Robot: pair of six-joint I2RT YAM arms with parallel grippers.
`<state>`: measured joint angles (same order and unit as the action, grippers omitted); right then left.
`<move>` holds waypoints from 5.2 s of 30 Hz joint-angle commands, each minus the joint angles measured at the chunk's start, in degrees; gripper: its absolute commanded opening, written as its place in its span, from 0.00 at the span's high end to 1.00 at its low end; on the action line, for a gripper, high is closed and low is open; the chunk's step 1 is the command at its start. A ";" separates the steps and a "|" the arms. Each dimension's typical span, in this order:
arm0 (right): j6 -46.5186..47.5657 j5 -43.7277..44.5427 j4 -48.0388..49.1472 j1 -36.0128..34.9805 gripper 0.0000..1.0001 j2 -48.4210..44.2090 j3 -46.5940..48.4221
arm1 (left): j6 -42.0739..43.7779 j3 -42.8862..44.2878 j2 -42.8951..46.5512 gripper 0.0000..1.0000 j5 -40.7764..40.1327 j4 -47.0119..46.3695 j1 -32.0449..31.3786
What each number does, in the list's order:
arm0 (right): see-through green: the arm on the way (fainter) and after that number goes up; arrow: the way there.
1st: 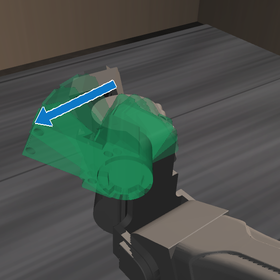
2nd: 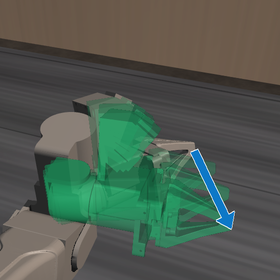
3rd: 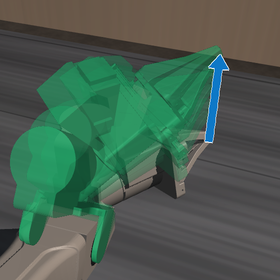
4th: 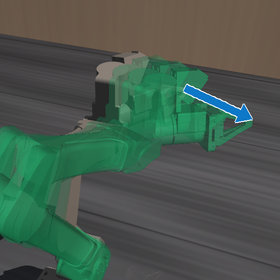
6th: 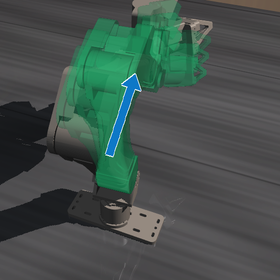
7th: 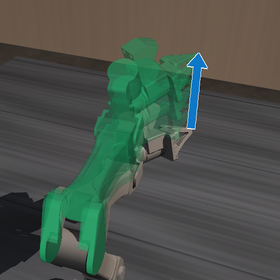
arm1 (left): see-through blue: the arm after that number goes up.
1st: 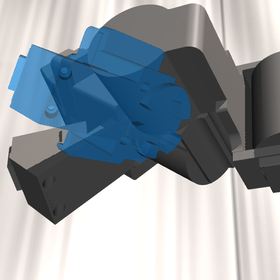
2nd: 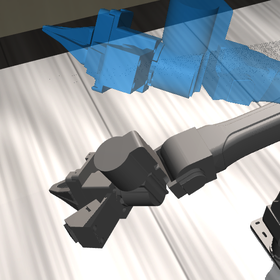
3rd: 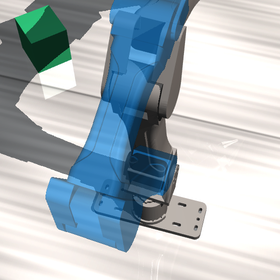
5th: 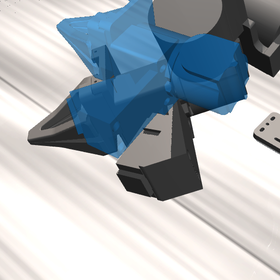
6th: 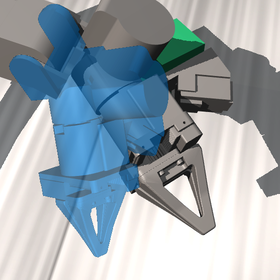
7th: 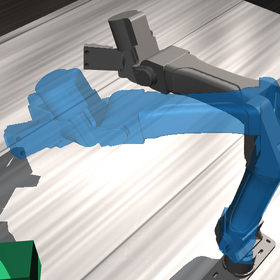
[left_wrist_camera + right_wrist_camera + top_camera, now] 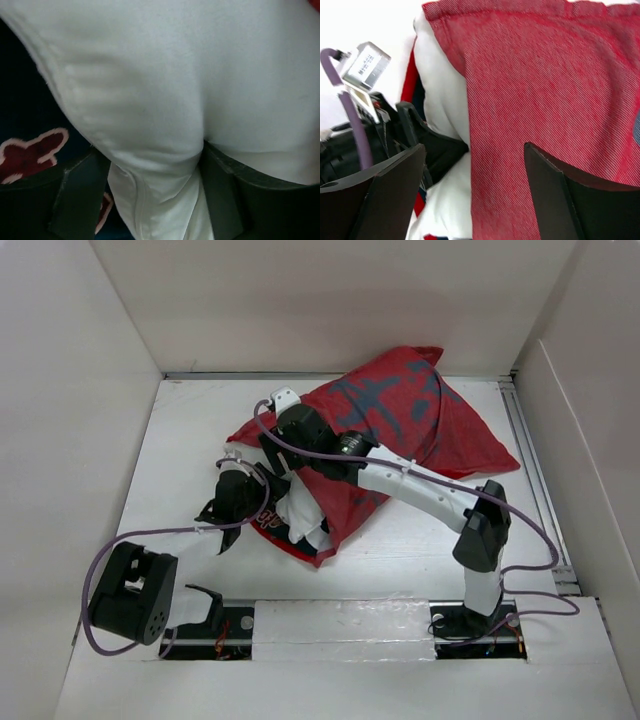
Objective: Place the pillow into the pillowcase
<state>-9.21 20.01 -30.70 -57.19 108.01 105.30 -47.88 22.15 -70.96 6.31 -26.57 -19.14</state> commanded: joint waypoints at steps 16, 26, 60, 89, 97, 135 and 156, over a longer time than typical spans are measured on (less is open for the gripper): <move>2.18 16.73 -1.91 -0.91 1.00 10.91 12.39 | -0.37 -2.29 -5.32 1.00 4.67 -20.26 -0.29; -2.02 -42.42 -3.49 3.75 1.00 10.64 27.93 | 0.15 2.46 -7.53 1.00 3.81 -28.19 -1.42; -15.45 -66.94 21.00 14.13 0.65 10.22 2.72 | -9.25 12.03 14.74 0.00 -33.72 26.83 -0.38; -0.19 9.40 -7.80 -0.02 0.12 6.86 7.99 | -12.15 11.35 -6.48 0.28 -5.60 11.36 15.97; 0.86 15.05 -10.61 -2.49 0.47 16.27 18.18 | -10.31 6.24 -6.56 0.29 2.03 1.54 15.97; 1.57 21.56 -2.17 -4.33 1.00 12.76 5.16 | -15.22 3.34 -24.67 1.00 7.14 -45.84 4.28; -5.98 -59.53 -7.62 8.94 1.00 16.88 37.94 | -15.14 3.33 -29.93 1.00 11.27 -76.80 -0.99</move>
<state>-9.78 -15.18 -44.66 -48.60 122.41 137.47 -63.31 22.48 -99.70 13.45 -74.32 -16.95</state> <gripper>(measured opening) 0.013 0.021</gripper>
